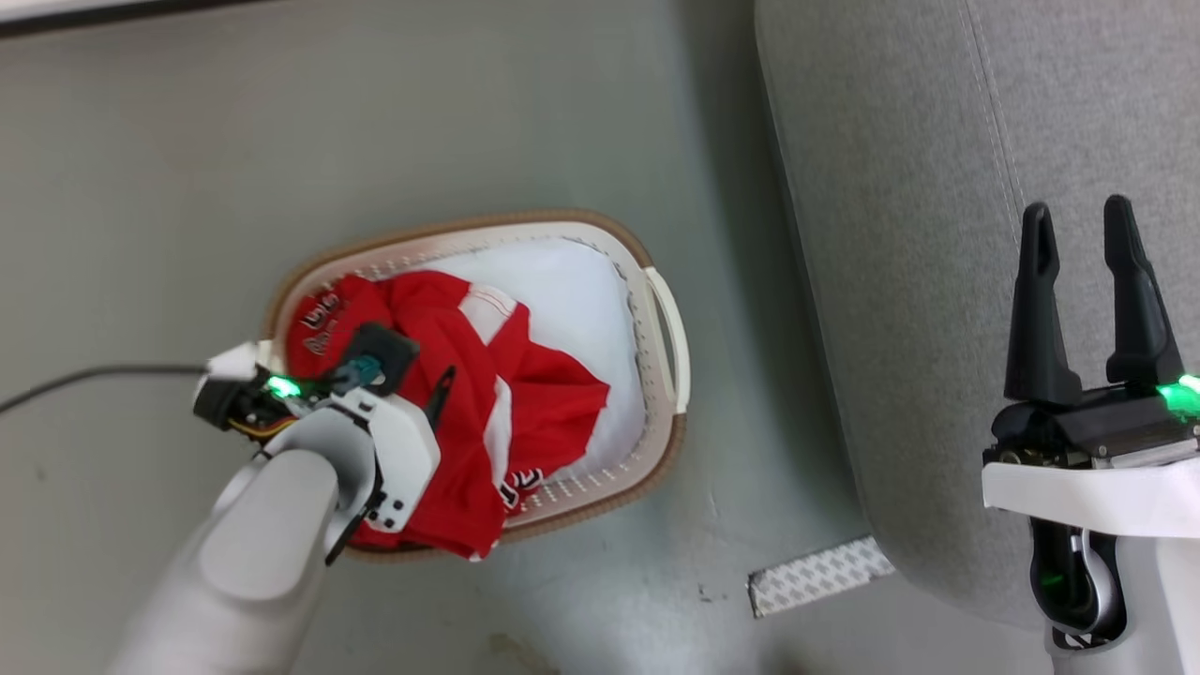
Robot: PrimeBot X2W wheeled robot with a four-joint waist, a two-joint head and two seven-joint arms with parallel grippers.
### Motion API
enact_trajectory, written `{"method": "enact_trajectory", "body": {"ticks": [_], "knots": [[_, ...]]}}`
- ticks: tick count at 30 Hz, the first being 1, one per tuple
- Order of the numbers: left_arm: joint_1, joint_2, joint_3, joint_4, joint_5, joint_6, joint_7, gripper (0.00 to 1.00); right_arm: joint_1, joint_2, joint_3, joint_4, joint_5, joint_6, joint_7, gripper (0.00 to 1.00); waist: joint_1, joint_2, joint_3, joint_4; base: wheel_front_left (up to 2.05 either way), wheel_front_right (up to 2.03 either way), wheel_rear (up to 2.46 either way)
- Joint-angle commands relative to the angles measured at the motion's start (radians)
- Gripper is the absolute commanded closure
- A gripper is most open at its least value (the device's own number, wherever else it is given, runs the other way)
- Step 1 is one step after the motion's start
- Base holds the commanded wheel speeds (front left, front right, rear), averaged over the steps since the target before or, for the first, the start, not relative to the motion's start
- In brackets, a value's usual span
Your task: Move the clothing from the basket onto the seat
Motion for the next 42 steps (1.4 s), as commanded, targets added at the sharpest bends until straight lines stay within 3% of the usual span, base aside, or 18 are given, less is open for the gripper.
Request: {"method": "enact_trajectory", "body": {"ticks": [1,6,22,23,24,25,26,33,42], "knots": [[-0.032,0.015,-0.037,0.022,-0.022,0.002,0.019,0.00,-0.014,0.003,0.007,-0.005,0.011,-0.002,0.000,0.00,-0.0002,0.0000,0.033,-0.023,0.00,0.00,0.00],[-0.114,0.060,-0.204,0.098,-0.058,0.002,0.089,0.00,-0.026,0.002,0.018,-0.004,0.037,-0.002,0.000,0.00,-0.0002,0.0000,0.082,-0.046,0.00,0.00,0.00],[-0.226,0.149,-0.508,0.198,-0.215,0.002,0.219,0.00,-0.041,0.002,0.060,0.000,0.102,-0.002,0.000,0.00,-0.0002,0.0000,0.164,-0.122,0.00,0.00,0.00],[-0.231,0.148,-0.520,0.200,-0.220,0.002,0.218,0.11,-0.042,0.002,0.060,0.002,0.103,-0.002,0.000,0.00,-0.0002,0.0000,0.164,-0.122,0.00,0.00,0.00],[-0.233,0.147,-0.530,0.205,-0.229,0.002,0.219,0.55,-0.043,0.002,0.061,0.005,0.104,-0.002,0.000,0.00,-0.0002,0.0000,0.164,-0.123,0.00,0.00,0.00],[-0.234,0.145,-0.539,0.209,-0.238,0.002,0.217,0.89,-0.045,0.002,0.061,0.007,0.103,-0.002,0.000,0.00,-0.0002,0.0000,0.162,-0.124,0.00,0.00,0.00],[-0.237,0.143,-0.547,0.212,-0.248,0.002,0.211,1.00,-0.046,0.002,0.061,0.008,0.103,-0.002,0.000,0.00,-0.0002,0.0000,0.161,-0.124,0.00,0.00,0.00],[-0.221,0.111,-0.586,0.232,-0.302,0.002,0.154,1.00,-0.034,0.002,0.049,0.023,0.078,-0.002,0.000,0.00,-0.0002,0.0000,0.097,-0.107,0.00,0.00,0.00],[-0.161,0.013,-0.578,0.259,-0.376,0.002,0.019,1.00,0.006,0.002,0.030,0.051,0.008,-0.002,0.000,0.00,-0.0002,0.0000,-0.106,-0.044,0.00,0.00,0.00]]}}
